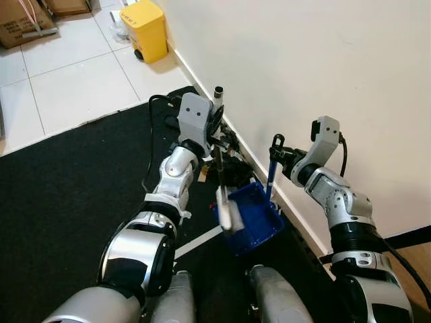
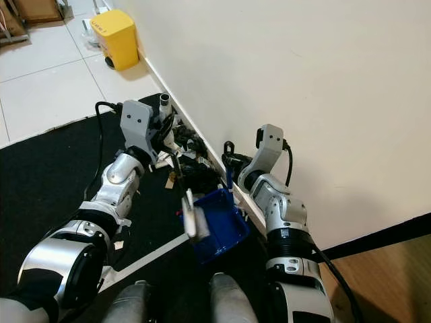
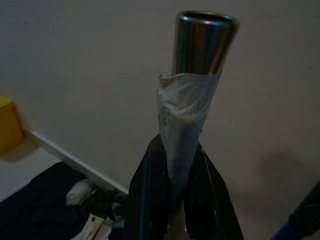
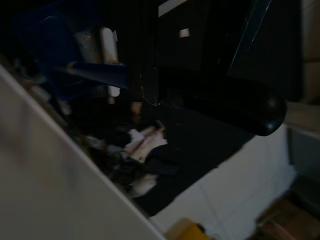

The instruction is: Sweep floor

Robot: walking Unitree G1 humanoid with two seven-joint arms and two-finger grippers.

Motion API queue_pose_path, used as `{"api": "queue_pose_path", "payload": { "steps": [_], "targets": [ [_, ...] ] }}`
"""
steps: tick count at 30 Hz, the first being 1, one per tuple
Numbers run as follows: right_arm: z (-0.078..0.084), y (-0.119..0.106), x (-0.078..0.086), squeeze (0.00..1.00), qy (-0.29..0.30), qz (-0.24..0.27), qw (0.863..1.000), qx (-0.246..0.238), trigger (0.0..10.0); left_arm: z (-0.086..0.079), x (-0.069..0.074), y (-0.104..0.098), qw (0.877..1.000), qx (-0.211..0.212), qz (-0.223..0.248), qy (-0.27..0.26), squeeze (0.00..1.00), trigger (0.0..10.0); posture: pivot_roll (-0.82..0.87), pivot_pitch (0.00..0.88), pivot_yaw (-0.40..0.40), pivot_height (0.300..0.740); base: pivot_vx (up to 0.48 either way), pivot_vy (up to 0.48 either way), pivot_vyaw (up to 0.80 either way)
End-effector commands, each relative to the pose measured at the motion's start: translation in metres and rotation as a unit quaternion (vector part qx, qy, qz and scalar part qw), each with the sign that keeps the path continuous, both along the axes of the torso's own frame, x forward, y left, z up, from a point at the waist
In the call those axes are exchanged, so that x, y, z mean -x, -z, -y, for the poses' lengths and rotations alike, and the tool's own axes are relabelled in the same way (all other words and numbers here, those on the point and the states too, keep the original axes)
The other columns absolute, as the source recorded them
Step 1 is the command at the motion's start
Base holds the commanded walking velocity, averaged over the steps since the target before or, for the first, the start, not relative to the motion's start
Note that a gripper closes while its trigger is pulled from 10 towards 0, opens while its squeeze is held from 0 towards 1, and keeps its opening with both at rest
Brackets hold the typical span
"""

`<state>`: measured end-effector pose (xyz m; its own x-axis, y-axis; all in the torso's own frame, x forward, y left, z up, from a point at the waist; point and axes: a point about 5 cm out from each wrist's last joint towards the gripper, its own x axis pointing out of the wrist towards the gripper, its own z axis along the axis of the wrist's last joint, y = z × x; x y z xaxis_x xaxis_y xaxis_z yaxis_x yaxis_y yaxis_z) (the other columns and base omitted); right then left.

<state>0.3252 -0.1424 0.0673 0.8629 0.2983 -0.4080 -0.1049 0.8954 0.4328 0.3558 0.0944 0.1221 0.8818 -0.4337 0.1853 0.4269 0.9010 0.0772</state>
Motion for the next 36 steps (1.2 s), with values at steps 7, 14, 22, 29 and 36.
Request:
{"api": "queue_pose_path", "payload": {
  "steps": [7, 14, 22, 29, 36],
  "targets": [
    [0.047, 0.031, 0.013, 0.00, 0.121, -0.066, 0.989, 0.053, 10.0, -0.023, 0.009, -0.001, 0.999, 0.024, 0.028, -0.003, 0.00, 10.0, -0.01, 0.108, -0.001, 0.740, 0.000, 0.000, 0.00],
    [0.064, 0.032, 0.011, 0.00, 0.157, -0.058, 0.985, 0.043, 10.0, -0.020, 0.015, -0.020, 0.995, 0.067, 0.063, 0.035, 0.00, 10.0, 0.01, 0.099, 0.000, 0.740, 0.000, 0.000, 0.00],
    [0.060, 0.045, 0.016, 0.00, 0.170, -0.091, 0.981, 0.005, 10.0, -0.029, 0.010, -0.082, 0.981, 0.130, 0.137, 0.045, 0.00, 10.0, 0.03, 0.085, 0.007, 0.740, 0.000, 0.000, 0.00],
    [0.050, 0.056, 0.021, 0.00, 0.189, -0.151, 0.965, -0.101, 10.0, -0.060, 0.011, -0.083, 0.987, 0.090, 0.136, 0.011, 0.00, 10.0, 0.03, 0.082, 0.015, 0.740, 0.000, 0.000, 0.00],
    [0.035, 0.051, 0.022, 0.00, 0.138, -0.189, 0.942, -0.241, 10.0, -0.114, 0.019, -0.060, 0.993, 0.007, 0.089, -0.075, 0.00, 10.0, 0.04, 0.083, 0.013, 0.740, 0.000, 0.000, 0.00]
  ]
}}
